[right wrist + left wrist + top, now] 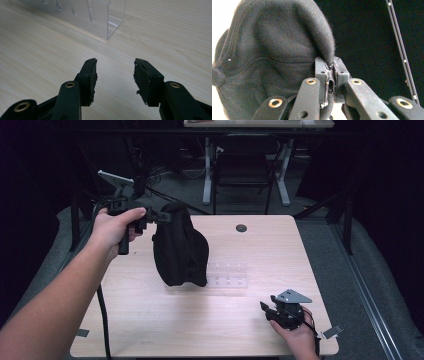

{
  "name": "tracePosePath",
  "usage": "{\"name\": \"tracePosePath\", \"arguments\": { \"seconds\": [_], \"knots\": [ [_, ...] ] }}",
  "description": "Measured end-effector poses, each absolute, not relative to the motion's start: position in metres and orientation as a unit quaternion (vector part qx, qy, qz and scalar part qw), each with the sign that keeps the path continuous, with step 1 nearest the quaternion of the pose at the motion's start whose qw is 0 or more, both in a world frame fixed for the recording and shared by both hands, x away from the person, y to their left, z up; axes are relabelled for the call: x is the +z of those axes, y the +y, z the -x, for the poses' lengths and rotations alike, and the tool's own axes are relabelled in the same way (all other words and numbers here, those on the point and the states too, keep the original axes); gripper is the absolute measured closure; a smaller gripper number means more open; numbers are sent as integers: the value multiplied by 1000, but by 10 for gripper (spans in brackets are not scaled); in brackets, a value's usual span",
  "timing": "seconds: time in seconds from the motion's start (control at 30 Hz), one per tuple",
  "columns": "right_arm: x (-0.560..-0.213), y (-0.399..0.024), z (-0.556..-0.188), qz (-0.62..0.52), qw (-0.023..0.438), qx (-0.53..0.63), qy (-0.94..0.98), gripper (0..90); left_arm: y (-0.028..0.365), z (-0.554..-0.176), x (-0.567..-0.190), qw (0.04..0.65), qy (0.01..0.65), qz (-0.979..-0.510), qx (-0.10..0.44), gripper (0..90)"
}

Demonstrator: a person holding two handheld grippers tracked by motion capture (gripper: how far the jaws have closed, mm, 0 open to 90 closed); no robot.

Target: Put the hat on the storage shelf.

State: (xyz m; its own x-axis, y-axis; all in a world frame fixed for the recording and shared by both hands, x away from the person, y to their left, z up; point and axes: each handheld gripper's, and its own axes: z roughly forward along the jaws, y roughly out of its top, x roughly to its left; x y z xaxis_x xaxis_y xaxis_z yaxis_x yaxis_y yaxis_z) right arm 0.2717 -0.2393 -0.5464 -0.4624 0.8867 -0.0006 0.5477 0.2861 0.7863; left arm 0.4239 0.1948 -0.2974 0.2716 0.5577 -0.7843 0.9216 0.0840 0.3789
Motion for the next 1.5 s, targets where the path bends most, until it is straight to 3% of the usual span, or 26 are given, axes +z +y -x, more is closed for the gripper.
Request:
{"name": "tracePosePath", "arguments": {
  "seconds": [1.03, 1.5],
  "knots": [
    [-533, -224, -270, -447, 224, 394, 771, 525, 162, -433, -309, 475, 558, -650, -203, 851],
    [-507, -189, -287, -416, 208, 419, 780, 598, 156, -436, -312, 482, 551, -646, -215, 849]
  ]
}}
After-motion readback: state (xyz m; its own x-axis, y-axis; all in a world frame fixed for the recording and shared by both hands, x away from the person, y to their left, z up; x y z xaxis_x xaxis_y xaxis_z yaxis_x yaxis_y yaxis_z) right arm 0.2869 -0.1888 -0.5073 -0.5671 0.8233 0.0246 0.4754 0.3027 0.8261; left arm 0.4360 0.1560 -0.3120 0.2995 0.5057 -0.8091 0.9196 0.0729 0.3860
